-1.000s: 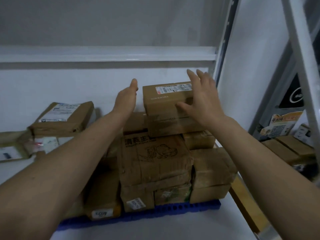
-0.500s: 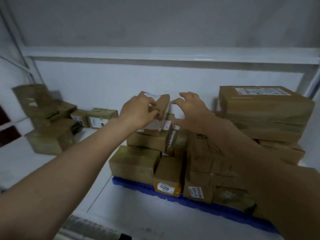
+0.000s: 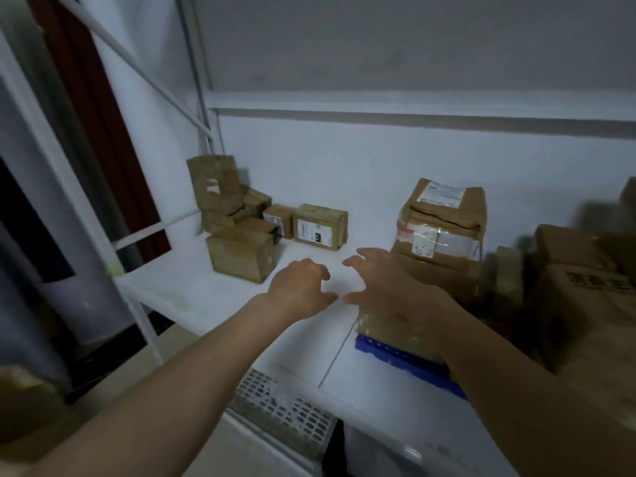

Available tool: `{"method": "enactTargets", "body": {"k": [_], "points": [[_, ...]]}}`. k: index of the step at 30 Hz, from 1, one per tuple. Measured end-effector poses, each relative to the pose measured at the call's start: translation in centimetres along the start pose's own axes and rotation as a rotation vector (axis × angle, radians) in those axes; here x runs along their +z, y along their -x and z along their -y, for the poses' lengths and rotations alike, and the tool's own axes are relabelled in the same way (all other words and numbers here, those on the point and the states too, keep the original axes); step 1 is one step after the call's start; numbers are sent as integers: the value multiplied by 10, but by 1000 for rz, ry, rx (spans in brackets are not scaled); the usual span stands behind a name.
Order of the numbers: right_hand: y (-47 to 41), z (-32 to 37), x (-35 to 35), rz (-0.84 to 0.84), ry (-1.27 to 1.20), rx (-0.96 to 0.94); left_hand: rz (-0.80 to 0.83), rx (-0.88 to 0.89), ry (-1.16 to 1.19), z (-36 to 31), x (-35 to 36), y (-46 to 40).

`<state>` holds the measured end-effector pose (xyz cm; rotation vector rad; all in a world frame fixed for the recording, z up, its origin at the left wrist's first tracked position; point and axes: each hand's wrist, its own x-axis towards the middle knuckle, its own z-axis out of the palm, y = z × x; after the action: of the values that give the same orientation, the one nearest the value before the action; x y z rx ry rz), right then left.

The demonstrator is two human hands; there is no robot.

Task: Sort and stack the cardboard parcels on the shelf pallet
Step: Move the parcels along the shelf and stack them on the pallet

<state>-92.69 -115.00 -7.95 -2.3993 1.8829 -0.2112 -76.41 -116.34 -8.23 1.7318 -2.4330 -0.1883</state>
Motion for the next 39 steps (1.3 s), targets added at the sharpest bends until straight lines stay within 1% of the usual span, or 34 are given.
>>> {"method": "enactTargets", "body": {"k": [3,10,14,17,20,23,26,31,35,39], "points": [[-24,41,16,50,-62,-7,-1,-46,26,47,-3,9],[-73,128,53,70,-96,-33,0,-116,79,148,-7,24],[-92,162,71,103,-110,-28,11,-100,90,190,-7,21],[-104,175,79,127,-114,-24,14,-93,110,213,-5,12],[-121,178,82,143,-104,-17,23,-98,154,229,0,-5],[-142,174,85,153,-89,8,5,-62,211,240,3,-25],[-169,164,88,141,-101,22,-4,-38,213,246,4,-51],[-219,139,89,103,-182,57,65,-65,132,255,1,-120],[-261,113,93,94,-226,97,-10,-50,168,273,-10,-170],[-298,95,99,62,-309,130,1,-99,170,297,-10,-213]]}}
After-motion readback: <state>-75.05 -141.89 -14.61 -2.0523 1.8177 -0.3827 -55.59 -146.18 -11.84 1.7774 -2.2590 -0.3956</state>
